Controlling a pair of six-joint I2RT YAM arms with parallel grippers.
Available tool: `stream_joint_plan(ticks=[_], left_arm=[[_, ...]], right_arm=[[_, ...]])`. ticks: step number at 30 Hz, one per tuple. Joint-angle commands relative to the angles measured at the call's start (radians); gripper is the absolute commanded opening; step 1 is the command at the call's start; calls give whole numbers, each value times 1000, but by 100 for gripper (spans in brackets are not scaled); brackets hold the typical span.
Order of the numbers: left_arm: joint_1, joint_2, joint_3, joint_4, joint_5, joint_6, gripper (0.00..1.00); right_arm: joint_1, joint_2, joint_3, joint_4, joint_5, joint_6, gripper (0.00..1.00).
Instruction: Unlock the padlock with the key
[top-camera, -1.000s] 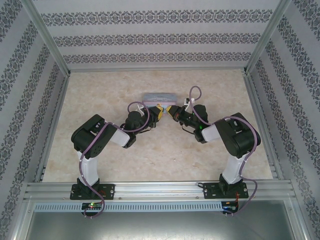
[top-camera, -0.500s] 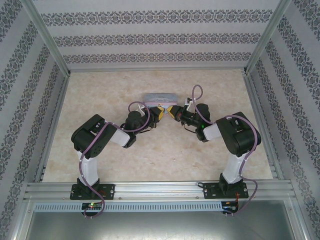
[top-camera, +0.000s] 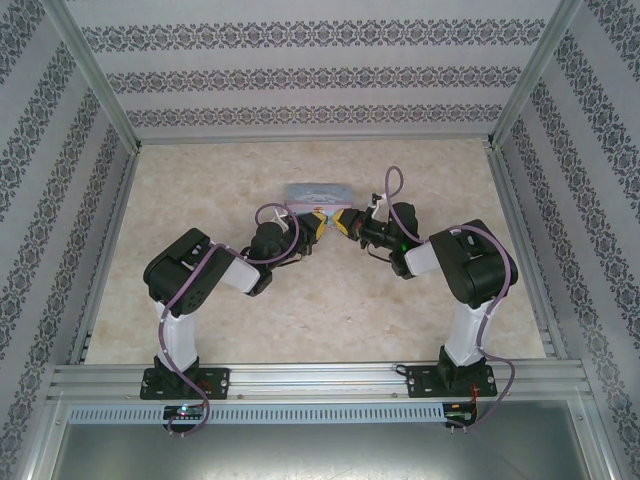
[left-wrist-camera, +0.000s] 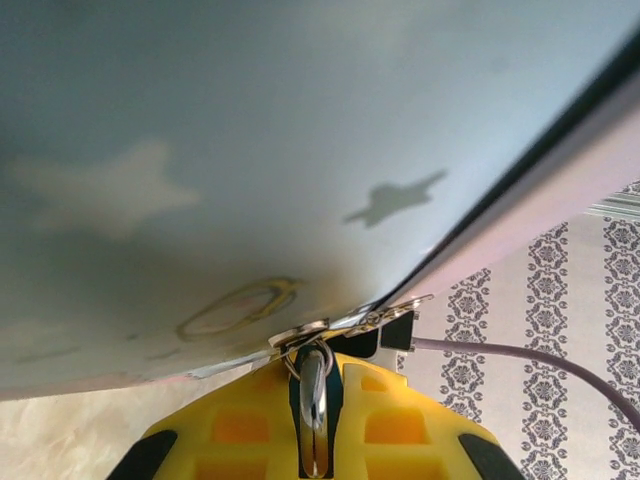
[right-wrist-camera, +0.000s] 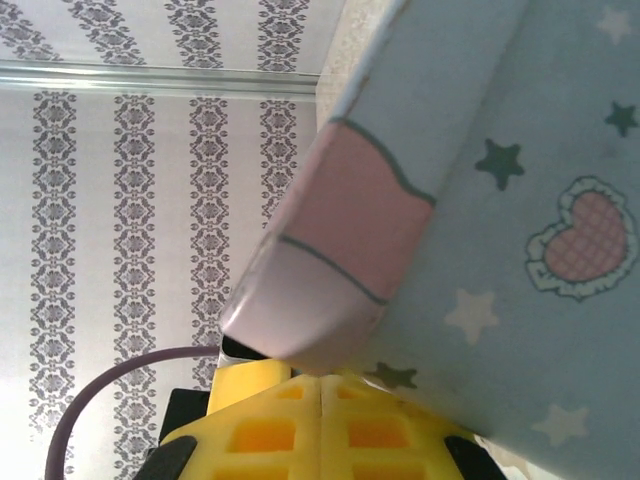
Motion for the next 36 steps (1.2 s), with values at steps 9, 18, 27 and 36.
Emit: stream_joint_plan(ticks=[9, 18, 27, 36], left_arm=[[-126, 5, 45, 162, 441, 23, 0], [-130, 3, 52, 159, 453, 28, 0], [-134, -7, 65, 153, 471, 32, 0], [-139, -6, 58, 147, 474, 38, 0]], right_arm=[[74, 51, 108, 40, -58, 86, 0], [77, 80, 122, 34, -70, 87, 0], [71, 56, 131, -41, -130, -136, 0], [60, 89, 123, -13, -92, -28, 0]])
